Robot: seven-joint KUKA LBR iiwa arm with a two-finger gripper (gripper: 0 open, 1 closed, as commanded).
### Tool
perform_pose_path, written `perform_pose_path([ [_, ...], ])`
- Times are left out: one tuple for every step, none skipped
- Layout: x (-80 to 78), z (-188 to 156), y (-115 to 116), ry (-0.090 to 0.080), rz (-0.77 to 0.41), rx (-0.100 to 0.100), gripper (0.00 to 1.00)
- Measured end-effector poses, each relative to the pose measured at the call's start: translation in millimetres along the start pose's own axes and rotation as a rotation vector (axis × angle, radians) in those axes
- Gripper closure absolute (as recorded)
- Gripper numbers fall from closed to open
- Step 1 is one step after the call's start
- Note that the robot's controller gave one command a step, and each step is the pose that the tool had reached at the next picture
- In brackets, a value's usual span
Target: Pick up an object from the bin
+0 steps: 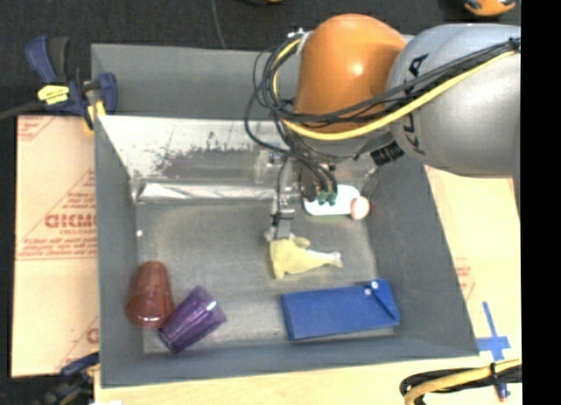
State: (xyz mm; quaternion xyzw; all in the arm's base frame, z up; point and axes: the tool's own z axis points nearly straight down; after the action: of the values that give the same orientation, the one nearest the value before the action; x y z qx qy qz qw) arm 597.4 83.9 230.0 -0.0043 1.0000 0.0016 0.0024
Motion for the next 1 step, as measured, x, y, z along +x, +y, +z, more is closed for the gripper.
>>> perform_pose_path([
  [-18.0,34.8,-25.2,-0.009,0.034,-0.001,0.00],
])
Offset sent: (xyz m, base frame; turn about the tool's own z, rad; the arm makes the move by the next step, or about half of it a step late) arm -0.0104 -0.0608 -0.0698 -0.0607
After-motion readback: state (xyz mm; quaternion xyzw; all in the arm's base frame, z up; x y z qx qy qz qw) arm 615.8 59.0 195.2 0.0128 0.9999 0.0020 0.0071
